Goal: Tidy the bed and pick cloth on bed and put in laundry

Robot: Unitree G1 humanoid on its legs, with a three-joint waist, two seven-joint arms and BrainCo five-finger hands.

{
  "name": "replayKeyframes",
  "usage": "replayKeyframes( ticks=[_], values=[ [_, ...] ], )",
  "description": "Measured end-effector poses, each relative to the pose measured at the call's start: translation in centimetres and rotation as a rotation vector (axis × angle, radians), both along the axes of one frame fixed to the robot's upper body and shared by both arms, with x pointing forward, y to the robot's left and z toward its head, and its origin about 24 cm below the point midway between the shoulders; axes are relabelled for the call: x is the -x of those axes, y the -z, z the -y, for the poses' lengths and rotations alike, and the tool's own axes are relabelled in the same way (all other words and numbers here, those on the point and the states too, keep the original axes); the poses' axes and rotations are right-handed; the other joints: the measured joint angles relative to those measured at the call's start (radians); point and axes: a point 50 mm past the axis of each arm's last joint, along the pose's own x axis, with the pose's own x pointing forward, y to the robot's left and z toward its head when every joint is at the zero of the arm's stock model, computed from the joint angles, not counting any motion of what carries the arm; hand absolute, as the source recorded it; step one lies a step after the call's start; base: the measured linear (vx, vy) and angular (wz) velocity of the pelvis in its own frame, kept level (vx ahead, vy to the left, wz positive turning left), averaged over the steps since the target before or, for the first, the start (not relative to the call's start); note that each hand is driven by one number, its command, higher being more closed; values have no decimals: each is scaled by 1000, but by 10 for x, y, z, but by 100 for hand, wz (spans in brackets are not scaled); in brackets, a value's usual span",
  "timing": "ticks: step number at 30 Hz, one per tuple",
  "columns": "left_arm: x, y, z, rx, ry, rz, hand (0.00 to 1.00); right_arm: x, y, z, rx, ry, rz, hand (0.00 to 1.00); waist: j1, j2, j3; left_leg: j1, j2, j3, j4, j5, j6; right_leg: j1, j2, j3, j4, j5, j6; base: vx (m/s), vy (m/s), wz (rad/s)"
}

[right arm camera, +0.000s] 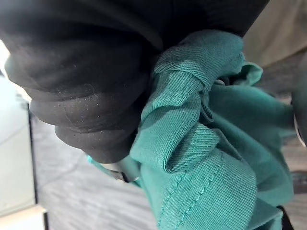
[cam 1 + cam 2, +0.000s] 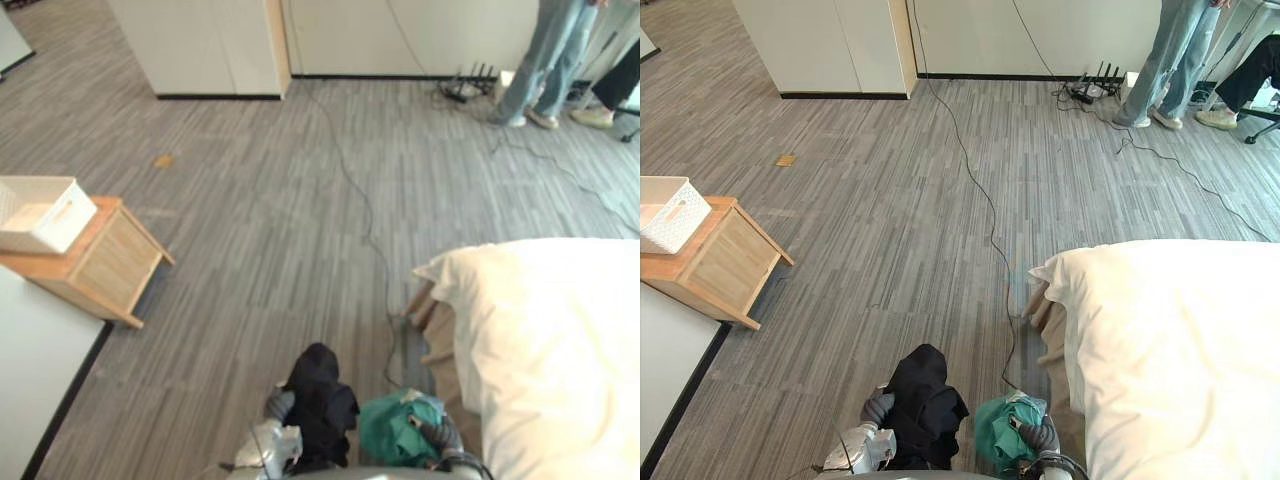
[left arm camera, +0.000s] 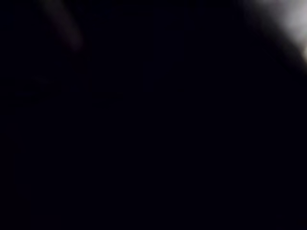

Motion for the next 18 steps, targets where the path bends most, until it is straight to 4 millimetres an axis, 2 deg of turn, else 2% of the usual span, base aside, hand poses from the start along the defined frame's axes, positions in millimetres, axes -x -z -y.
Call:
replayKeyframes(
  ticks=[1, 3, 4, 5, 7, 9, 10, 11, 12, 13, 14, 16, 18],
  values=[
    [-1, 0, -1, 15, -15, 0, 100, -2, -1, 0, -1, -18, 5, 100, -2, -7, 10, -71, 33, 24, 184, -28, -34, 34, 10, -6, -25, 1, -8, 97, -155, -1],
    [-3, -3, -2, 31, -42, 10, 100, -3, -2, 2, 7, -25, 10, 100, 5, -5, 21, -136, 84, 53, 369, -27, -35, 75, 28, -2, -53, 4, -20, 108, -122, -12],
    [-4, -6, -3, 39, -60, 26, 100, -7, -3, 5, 16, -34, 21, 100, 14, -6, 30, -190, 120, 63, 492, -35, -55, 109, 40, 6, -73, 1, -32, 128, -67, -23],
    [-5, -7, -2, 44, -61, 31, 100, -7, -3, 5, 17, -35, 19, 100, 17, -4, 32, -197, 123, 63, 505, -48, -56, 112, 40, 8, -79, -1, -35, 162, -56, -24],
    [-11, -13, 1, 63, -59, 70, 100, -8, -4, 15, 49, -43, 15, 100, 23, -1, 33, -232, 113, 76, 406, -85, -31, 126, 30, 25, -96, -17, -45, 234, -11, -17],
    [-13, -16, 1, 66, -57, 84, 100, -11, -5, 16, 53, -47, 23, 100, 24, -16, 39, -254, 100, 120, 312, -80, -33, 125, 6, 24, -106, -22, -35, 285, 22, -7],
    [-15, -17, 2, 72, -55, 92, 100, -13, -6, 16, 55, -49, 30, 100, 25, -30, 44, -268, 73, 148, 222, -64, -31, 130, -19, 22, -112, -26, -23, 326, 52, -1],
    [-16, -18, 7, 87, -55, 96, 100, -16, -7, 18, 57, -45, 37, 100, 26, -29, 47, -265, 35, 154, 40, 30, 0, 139, -35, 23, -110, -27, -6, 352, 58, 0],
    [-15, -19, 8, 92, -57, 98, 100, -17, -7, 17, 55, -48, 39, 100, 33, -28, 46, -252, 23, 158, -55, 96, 10, 151, -40, 24, -108, -37, 17, 491, 90, 0],
    [-14, -17, 7, 88, -57, 90, 100, -16, -4, 14, 43, -46, 23, 100, 44, -41, 41, -229, 1, 177, -97, 208, 101, 173, -60, 27, -96, -66, 60, 449, 71, 7],
    [-17, -18, 8, 87, -51, 92, 100, -18, -4, 11, 37, -48, 26, 100, 46, -55, 40, -227, -13, 173, -97, 201, 102, 172, -73, 21, -87, -62, 67, 454, 79, 19],
    [-26, -22, 6, 82, -47, 121, 100, -29, -8, 7, 27, -58, 60, 100, 51, -62, 42, -235, -23, 164, -64, 150, 121, 147, -88, 31, -27, -13, 90, 420, 109, 23],
    [-24, -24, 5, 80, -50, 125, 100, -31, -8, 4, 18, -59, 66, 100, 59, -74, 45, -172, -34, 166, -19, 61, 120, 136, -112, 37, 124, 35, 121, 511, 145, -1]
  ],
)
